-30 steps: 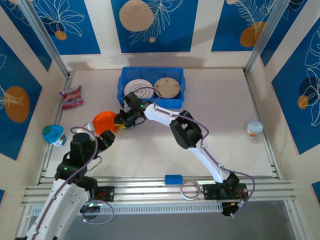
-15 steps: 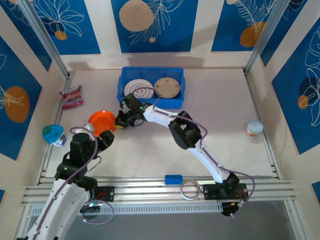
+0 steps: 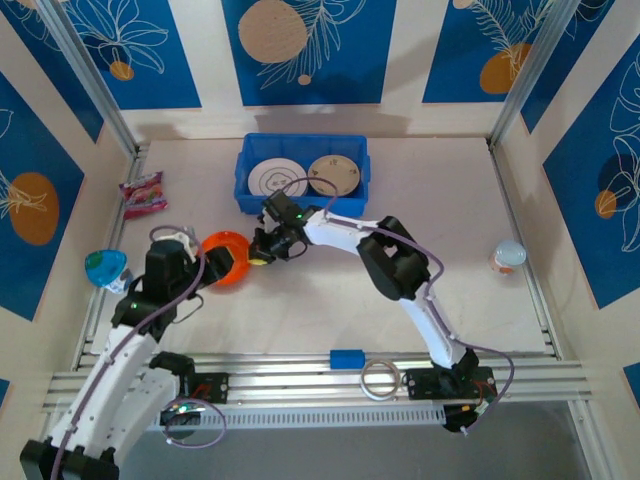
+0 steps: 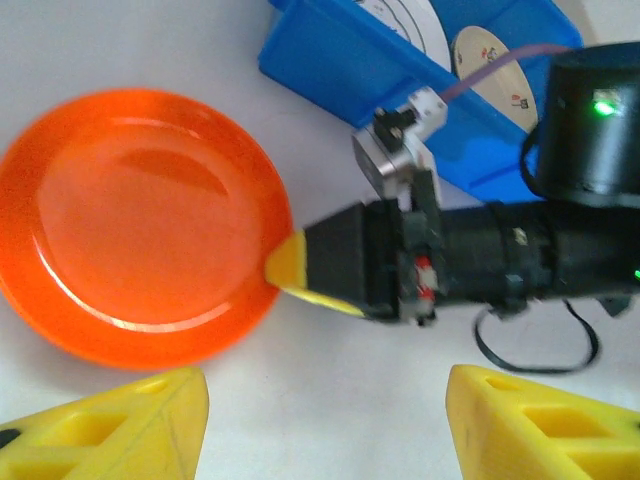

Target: Place the plates into the plastic bin on the countertop

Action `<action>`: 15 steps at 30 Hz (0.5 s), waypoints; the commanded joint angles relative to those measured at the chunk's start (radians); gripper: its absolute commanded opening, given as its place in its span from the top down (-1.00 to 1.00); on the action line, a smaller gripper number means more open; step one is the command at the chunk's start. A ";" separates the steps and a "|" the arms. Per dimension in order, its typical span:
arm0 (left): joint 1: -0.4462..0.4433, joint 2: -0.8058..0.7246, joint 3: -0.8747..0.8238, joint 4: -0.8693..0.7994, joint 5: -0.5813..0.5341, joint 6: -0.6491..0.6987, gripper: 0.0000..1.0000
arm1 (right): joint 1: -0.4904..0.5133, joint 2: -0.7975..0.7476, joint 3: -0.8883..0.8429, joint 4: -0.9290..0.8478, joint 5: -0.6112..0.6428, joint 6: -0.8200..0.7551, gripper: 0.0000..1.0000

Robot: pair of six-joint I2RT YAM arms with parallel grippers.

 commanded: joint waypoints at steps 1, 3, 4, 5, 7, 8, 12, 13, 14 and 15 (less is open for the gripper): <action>0.014 0.104 0.091 0.066 0.093 0.085 -0.30 | -0.038 -0.182 -0.099 -0.017 -0.001 -0.060 1.00; 0.014 0.177 0.128 0.100 0.140 0.103 -0.31 | -0.063 -0.263 -0.171 -0.026 0.005 -0.071 1.00; 0.014 0.216 0.148 0.122 0.170 0.111 -0.31 | -0.079 -0.302 -0.207 -0.028 0.003 -0.076 1.00; 0.013 0.246 0.168 0.134 0.187 0.115 -0.31 | -0.094 -0.336 -0.239 -0.028 0.001 -0.075 1.00; 0.012 0.309 0.201 0.183 0.248 0.118 -0.31 | -0.135 -0.409 -0.302 -0.034 -0.001 -0.081 1.00; 0.011 0.343 0.213 0.193 0.257 0.116 -0.30 | -0.154 -0.439 -0.325 -0.039 -0.002 -0.085 1.00; 0.004 0.415 0.243 0.269 0.300 0.094 -0.30 | -0.246 -0.546 -0.399 -0.070 -0.015 -0.106 1.00; 0.002 0.432 0.251 0.279 0.306 0.092 -0.30 | -0.268 -0.572 -0.412 -0.081 -0.016 -0.114 1.00; -0.001 0.447 0.257 0.282 0.308 0.092 -0.30 | -0.287 -0.590 -0.423 -0.090 -0.016 -0.120 1.00; -0.007 0.463 0.266 0.286 0.308 0.092 -0.30 | -0.310 -0.612 -0.433 -0.099 -0.021 -0.127 1.00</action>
